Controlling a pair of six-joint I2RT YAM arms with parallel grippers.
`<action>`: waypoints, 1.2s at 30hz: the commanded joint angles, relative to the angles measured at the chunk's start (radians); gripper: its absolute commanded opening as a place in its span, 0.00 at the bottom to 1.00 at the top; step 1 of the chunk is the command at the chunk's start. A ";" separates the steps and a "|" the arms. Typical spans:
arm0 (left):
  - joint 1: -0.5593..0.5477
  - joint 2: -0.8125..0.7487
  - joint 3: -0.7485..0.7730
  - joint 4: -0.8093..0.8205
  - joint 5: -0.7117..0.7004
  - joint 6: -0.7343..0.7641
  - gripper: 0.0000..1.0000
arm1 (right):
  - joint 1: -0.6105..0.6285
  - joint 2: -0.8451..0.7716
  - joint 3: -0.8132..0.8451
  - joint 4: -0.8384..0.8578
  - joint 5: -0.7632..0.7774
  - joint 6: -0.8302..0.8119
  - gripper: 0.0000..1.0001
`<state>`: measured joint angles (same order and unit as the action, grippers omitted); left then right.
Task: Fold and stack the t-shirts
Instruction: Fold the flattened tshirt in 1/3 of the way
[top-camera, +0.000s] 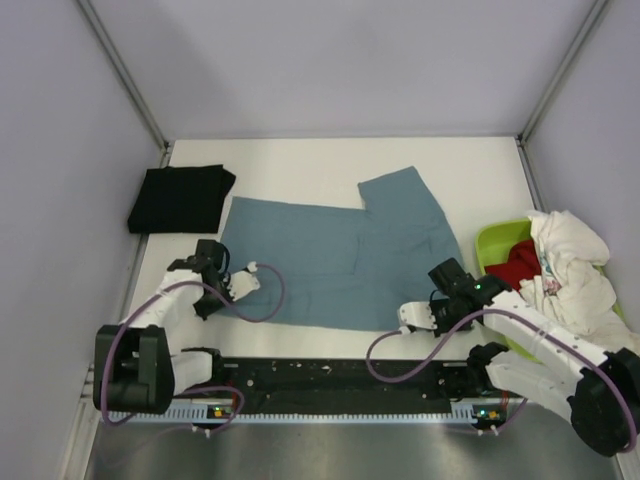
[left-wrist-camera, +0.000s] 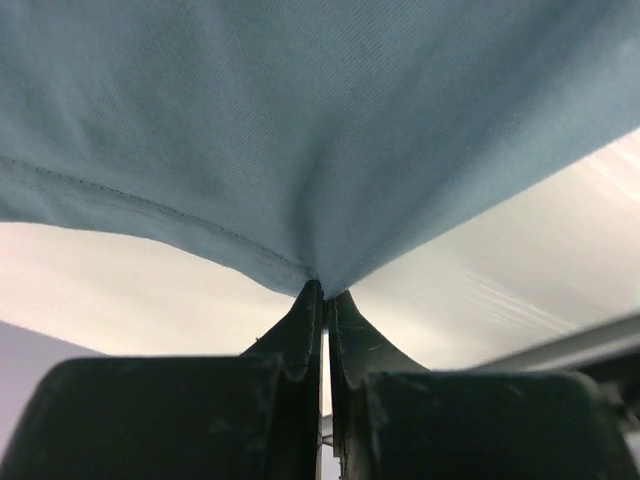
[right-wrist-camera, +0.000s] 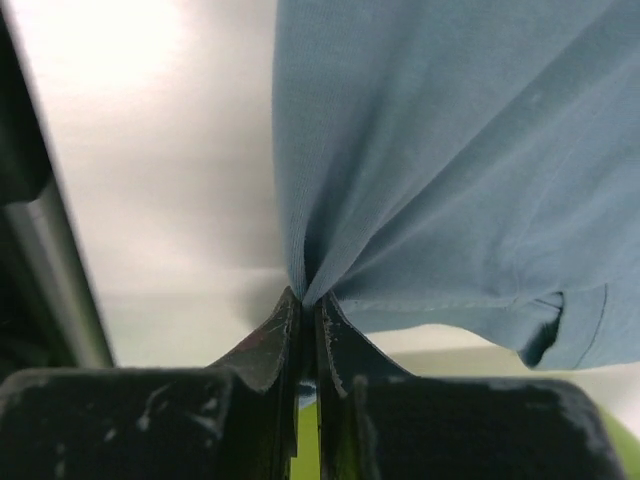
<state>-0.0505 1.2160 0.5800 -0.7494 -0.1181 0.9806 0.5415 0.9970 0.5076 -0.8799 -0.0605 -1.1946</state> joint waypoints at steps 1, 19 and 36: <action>-0.003 -0.061 0.030 -0.260 0.049 0.055 0.00 | 0.011 -0.118 0.037 -0.268 0.025 0.046 0.00; -0.084 -0.009 0.245 -0.519 0.035 -0.003 0.66 | 0.021 -0.270 0.158 -0.239 -0.050 -0.105 0.99; -0.003 0.635 1.126 -0.237 0.276 -0.108 0.62 | -0.368 0.650 0.992 0.535 -0.083 1.279 0.89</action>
<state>-0.0650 1.7599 1.6444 -1.0195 0.0944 0.7784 0.2539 1.4071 1.2800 -0.3149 -0.1787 -0.2825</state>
